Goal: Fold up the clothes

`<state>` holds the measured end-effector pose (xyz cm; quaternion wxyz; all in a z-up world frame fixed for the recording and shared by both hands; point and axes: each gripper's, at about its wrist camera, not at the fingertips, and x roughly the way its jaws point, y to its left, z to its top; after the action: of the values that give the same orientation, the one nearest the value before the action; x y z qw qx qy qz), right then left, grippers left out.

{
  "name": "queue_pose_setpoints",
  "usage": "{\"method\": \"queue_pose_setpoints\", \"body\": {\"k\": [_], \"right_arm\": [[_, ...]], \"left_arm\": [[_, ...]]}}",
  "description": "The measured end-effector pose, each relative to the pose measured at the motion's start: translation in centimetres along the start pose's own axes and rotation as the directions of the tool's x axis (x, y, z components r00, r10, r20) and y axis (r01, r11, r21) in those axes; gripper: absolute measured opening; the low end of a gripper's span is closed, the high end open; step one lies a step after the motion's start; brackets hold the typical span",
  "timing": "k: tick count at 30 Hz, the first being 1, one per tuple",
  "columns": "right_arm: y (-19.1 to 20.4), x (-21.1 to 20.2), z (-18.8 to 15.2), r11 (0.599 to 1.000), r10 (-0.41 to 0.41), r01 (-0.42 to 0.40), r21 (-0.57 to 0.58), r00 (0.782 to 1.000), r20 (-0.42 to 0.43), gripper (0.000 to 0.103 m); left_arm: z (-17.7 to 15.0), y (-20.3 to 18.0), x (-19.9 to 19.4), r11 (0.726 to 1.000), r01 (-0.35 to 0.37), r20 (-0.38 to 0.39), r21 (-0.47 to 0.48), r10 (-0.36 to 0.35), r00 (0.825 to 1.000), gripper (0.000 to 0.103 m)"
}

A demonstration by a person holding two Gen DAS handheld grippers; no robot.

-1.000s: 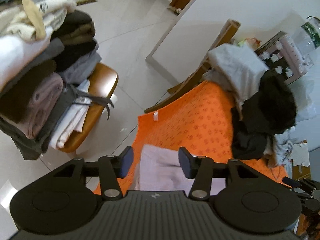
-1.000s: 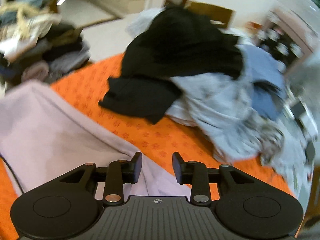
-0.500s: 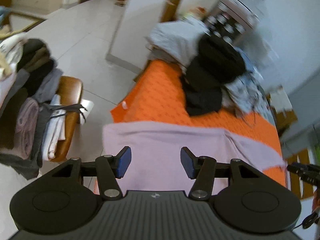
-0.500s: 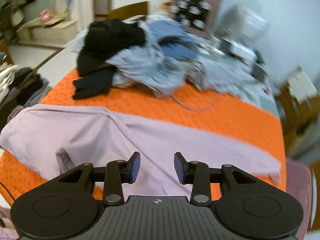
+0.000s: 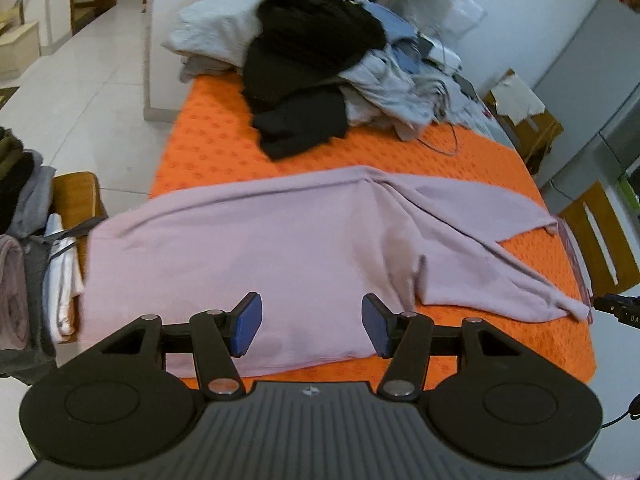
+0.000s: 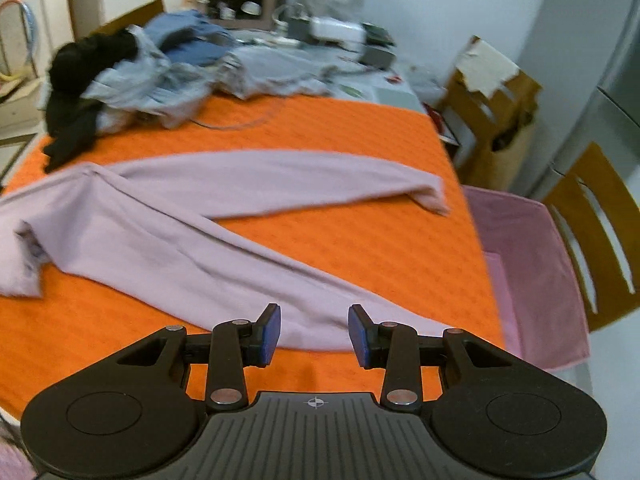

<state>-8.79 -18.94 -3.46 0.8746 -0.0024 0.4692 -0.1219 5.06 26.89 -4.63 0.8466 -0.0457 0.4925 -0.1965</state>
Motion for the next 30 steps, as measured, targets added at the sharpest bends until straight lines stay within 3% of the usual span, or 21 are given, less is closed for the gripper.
{"method": "queue_pose_setpoints", "body": {"k": [6,11,15,20,22,23,24,30], "right_arm": [[-6.5,2.9,-2.2,1.0,-0.023,0.023,-0.017,0.999,-0.025,0.04],[-11.7,6.1,-2.8,0.999,-0.006,0.002,-0.052,0.997,-0.079,0.04],[-15.6,8.3,-2.6,0.997,0.081,-0.081,0.005,0.991,-0.109,0.04],[-19.2,10.4,-2.7,0.963,0.244,-0.224,0.151,0.961,-0.129,0.04],[-20.2,11.1,-2.8,0.943,0.292,-0.261,0.208,0.947,-0.132,0.034],[-20.5,11.3,-2.9,0.93,0.319,-0.283,0.233,0.939,-0.131,0.021],[-20.7,11.4,-3.1,0.919,0.342,-0.303,0.251,0.931,-0.129,0.015],[-19.4,10.1,-4.2,0.921,0.377,-0.354,0.161,0.915,-0.143,0.009]], "left_arm": [[-0.5,-5.7,2.8,0.997,-0.068,0.004,0.028,0.068,0.998,0.062],[-0.7,-10.0,4.5,0.994,-0.098,0.002,-0.043,0.098,0.995,0.062],[-1.2,-13.3,5.7,0.986,-0.135,0.002,-0.096,0.136,0.991,0.062],[-2.2,-17.0,6.8,0.972,-0.168,-0.011,-0.163,0.168,0.986,0.062],[-2.6,-18.2,7.2,0.968,-0.174,-0.019,-0.182,0.173,0.985,0.062],[-2.9,-18.9,7.3,0.967,-0.178,-0.024,-0.182,0.176,0.984,0.062],[-3.0,-19.4,7.4,0.967,-0.181,-0.027,-0.178,0.179,0.983,0.062],[-3.3,-21.6,7.4,0.973,-0.197,-0.026,-0.122,0.195,0.98,0.062]]}}
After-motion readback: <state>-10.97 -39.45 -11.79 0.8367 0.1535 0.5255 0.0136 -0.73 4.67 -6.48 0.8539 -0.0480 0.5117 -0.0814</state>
